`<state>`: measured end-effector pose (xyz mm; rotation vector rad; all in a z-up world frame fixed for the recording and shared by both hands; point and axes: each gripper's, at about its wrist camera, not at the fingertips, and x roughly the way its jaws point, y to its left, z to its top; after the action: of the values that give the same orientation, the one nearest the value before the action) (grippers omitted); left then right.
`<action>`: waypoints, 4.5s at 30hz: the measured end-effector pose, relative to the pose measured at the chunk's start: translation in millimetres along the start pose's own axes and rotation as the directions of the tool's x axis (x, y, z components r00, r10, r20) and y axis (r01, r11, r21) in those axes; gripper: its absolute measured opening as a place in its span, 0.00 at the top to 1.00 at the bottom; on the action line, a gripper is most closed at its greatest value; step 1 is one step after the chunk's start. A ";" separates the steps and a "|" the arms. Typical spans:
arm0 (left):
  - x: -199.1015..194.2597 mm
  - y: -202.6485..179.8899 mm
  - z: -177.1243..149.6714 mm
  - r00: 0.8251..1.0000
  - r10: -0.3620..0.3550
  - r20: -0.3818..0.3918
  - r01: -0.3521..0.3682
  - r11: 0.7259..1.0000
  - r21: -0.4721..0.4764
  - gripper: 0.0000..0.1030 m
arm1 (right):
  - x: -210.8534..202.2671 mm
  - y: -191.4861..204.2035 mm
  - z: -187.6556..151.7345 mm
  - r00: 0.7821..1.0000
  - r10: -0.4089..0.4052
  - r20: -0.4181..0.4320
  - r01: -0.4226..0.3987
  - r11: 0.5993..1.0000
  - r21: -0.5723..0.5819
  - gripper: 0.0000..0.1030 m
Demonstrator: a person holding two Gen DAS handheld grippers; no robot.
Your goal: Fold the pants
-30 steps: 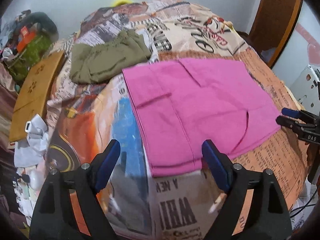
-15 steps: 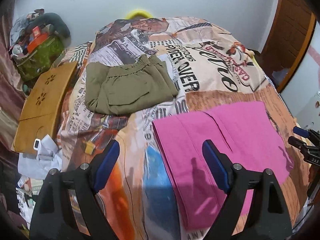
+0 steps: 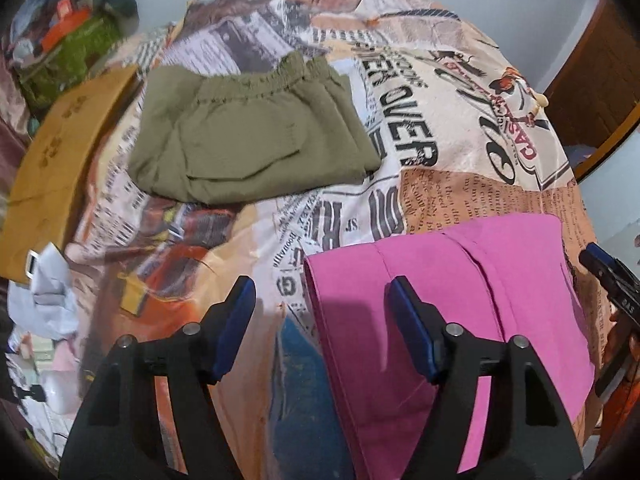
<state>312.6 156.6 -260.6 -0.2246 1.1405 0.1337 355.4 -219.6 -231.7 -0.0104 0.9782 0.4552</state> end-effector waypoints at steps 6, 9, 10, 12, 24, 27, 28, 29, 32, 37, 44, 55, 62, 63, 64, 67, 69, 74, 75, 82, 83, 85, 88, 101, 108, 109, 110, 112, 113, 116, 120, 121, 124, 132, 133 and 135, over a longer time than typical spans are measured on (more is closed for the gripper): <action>14.2 2.7 -2.7 0.997 -0.067 -0.034 0.066 0.997 -0.029 0.41 | 23.9 -10.3 9.9 1.000 -0.005 -0.016 0.005 1.000 0.006 0.36; 16.8 3.1 -1.7 0.991 -0.125 -0.057 0.122 0.992 -0.043 0.50 | 38.9 -14.9 12.3 0.999 0.000 -0.042 0.001 1.000 0.016 0.36; 17.4 2.7 -1.3 0.988 -0.142 -0.064 0.139 0.989 -0.048 0.53 | 43.8 -16.3 12.4 0.999 0.013 -0.050 -0.011 1.000 0.028 0.38; 17.2 -0.2 -0.3 0.983 -0.170 -0.072 0.167 0.985 -0.047 0.66 | 49.7 -18.0 12.7 0.997 0.041 -0.057 -0.038 0.998 0.049 0.47; 13.8 -24.1 -2.1 0.999 0.039 -0.009 -0.038 0.993 0.112 0.95 | 59.9 -4.9 9.4 0.997 -0.004 -0.079 0.001 0.999 -0.042 0.94; 20.4 -20.1 -6.2 0.999 0.036 -0.025 -0.033 0.994 0.106 0.94 | 64.2 -1.8 7.5 0.995 -0.040 -0.091 0.033 0.996 -0.079 0.94; 20.4 -21.4 -7.7 0.999 0.052 -0.015 -0.050 0.992 0.120 0.94 | 65.2 -1.1 7.2 0.994 -0.053 -0.092 0.044 0.995 -0.089 0.94; 20.2 -24.2 -9.3 0.997 0.077 0.000 -0.077 0.987 0.139 0.93 | 66.5 -0.8 7.6 0.994 -0.062 -0.094 0.053 0.994 -0.098 0.94; 23.2 -28.7 -13.1 0.993 0.114 0.014 -0.115 0.977 0.178 0.93 | 68.4 2.1 8.7 0.990 -0.099 -0.098 0.086 0.988 -0.129 0.94; 32.5 -8.7 -11.1 0.996 0.083 -0.035 -0.080 0.993 0.087 0.88 | 70.5 3.8 9.6 0.986 -0.133 -0.100 0.117 0.982 -0.147 0.94; 42.4 34.2 -18.0 0.991 0.052 -0.127 -0.062 0.995 -0.076 0.90 | 62.5 7.2 6.5 0.977 -0.181 -0.109 0.161 0.972 -0.171 0.94; -15.4 21.5 -2.3 0.993 0.113 0.046 -0.112 0.994 -0.017 0.87 | 5.7 33.5 25.0 0.992 -0.124 0.014 0.124 0.971 -0.205 0.48; -34.9 -15.1 10.0 0.992 -0.009 0.125 0.003 0.999 0.046 0.30 | 6.8 73.8 31.5 1.000 0.011 0.012 -0.007 0.970 -0.242 0.32; -31.7 -23.0 10.0 0.993 0.000 0.117 -0.008 0.997 0.073 0.29 | 11.6 79.5 30.0 1.000 0.018 0.001 -0.017 0.966 -0.259 0.31; -29.4 -28.8 10.0 0.994 0.010 0.109 -0.020 0.996 0.091 0.29 | 15.9 84.4 29.7 1.000 0.022 -0.008 -0.023 0.962 -0.271 0.31; -10.6 -42.4 5.2 0.997 0.053 0.059 -0.061 0.988 0.144 0.27 | 35.1 94.7 24.6 0.998 0.017 -0.060 -0.034 0.954 -0.299 0.31; 4.9 -44.6 0.9 0.998 0.070 0.006 -0.070 0.985 0.161 0.26 | 42.9 96.3 20.1 0.995 0.020 -0.097 -0.049 0.952 -0.302 0.31; 16.7 -30.0 -3.2 0.998 0.062 -0.015 -0.060 0.992 0.110 0.08 | 53.8 91.6 11.1 0.985 0.030 -0.172 -0.078 0.957 -0.279 0.30; 17.8 -27.8 -3.5 0.999 0.049 -0.021 -0.047 0.994 0.099 0.08 | 53.5 89.4 10.7 0.983 0.035 -0.183 -0.083 0.961 -0.262 0.29; 12.9 -26.0 -9.6 0.999 0.037 -0.017 -0.036 0.996 0.086 0.08 | 44.5 83.2 0.7 0.980 0.036 -0.193 -0.086 0.964 -0.253 0.24; 11.4 -26.8 -11.5 0.999 0.046 -0.010 -0.045 0.995 0.093 0.08 | 42.3 81.6 -1.4 0.980 0.037 -0.195 -0.086 0.965 -0.250 0.23; 8.2 -26.6 -14.1 0.998 0.060 0.003 -0.060 0.993 0.099 0.08 | 39.3 79.5 -3.3 0.980 0.036 -0.197 -0.086 0.965 -0.249 0.23; 4.9 -24.9 -16.8 0.997 0.081 0.017 -0.082 0.992 0.097 0.08 | 31.7 76.5 -7.5 0.981 0.036 -0.192 -0.083 0.966 -0.245 0.23; -52.6 -11.0 -28.4 0.993 0.077 0.092 -0.079 0.997 0.024 0.08 | -34.8 99.2 -14.6 0.996 0.059 -0.065 -0.076 0.953 -0.293 0.23; -87.4 -18.6 -50.1 0.982 0.094 0.164 -0.106 0.992 0.069 0.08 | -61.4 129.0 -18.8 0.992 0.128 -0.012 -0.125 0.946 -0.300 0.23; -91.7 -20.5 -54.9 0.982 0.089 0.169 -0.103 0.992 0.075 0.08 | -64.1 132.7 -21.3 0.991 0.137 -0.011 -0.134 0.944 -0.302 0.23; -95.4 -22.4 -59.6 0.982 0.082 0.172 -0.097 0.992 0.080 0.08 | -66.7 136.0 -24.2 0.989 0.146 -0.012 -0.142 0.942 -0.303 0.22; -100.2 -25.7 -67.9 0.984 0.064 0.167 -0.078 0.993 0.084 0.08 | -70.6 141.7 -31.4 0.988 0.156 -0.021 -0.155 0.939 -0.308 0.22; -101.5 -27.1 -72.0 0.986 0.054 0.160 -0.068 0.994 0.083 0.08 | -71.9 143.1 -34.4 0.987 0.156 -0.024 -0.156 0.938 -0.308 0.22; -100.7 -31.2 -84.7 0.994 0.011 0.112 -0.019 0.997 0.074 0.08 | -74.6 144.6 -44.6 0.986 0.163 -0.037 -0.166 0.941 -0.295 0.22; -96.5 -35.4 -97.0 0.997 -0.022 0.073 0.017 0.997 0.069 0.08 | -75.0 137.5 -55.9 0.986 0.159 -0.049 -0.166 0.953 -0.253 0.22; -95.1 -36.2 -100.0 0.998 -0.020 0.061 0.016 0.998 0.067 0.08 | -73.9 134.6 -58.2 0.987 0.154 -0.053 -0.163 0.956 -0.246 0.22; -90.3 -35.7 -107.4 0.998 -0.059 0.014 0.059 0.998 0.033 0.08 | -70.7 125.9 -63.0 0.988 0.137 -0.067 -0.149 0.963 -0.225 0.22; -67.4 -38.3 -123.1 0.971 -0.202 -0.125 0.191 0.977 -0.096 0.08 | -54.6 110.3 -71.2 0.983 0.141 -0.119 -0.161 0.971 -0.175 0.22; -67.3 -39.7 -123.3 0.973 -0.196 -0.123 0.185 0.978 -0.099 0.08 | -52.4 110.4 -72.7 0.982 0.142 -0.128 -0.164 0.971 -0.177 0.22; -65.9 -43.1 -122.3 0.972 -0.198 -0.125 0.185 0.977 -0.104 0.08 | -47.3 111.4 -76.3 0.979 0.144 -0.147 -0.169 0.969 -0.180 0.22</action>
<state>186.8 85.4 -244.6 -0.4291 1.2413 -0.0007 230.4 -152.2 -215.4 -0.1398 1.0668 0.7011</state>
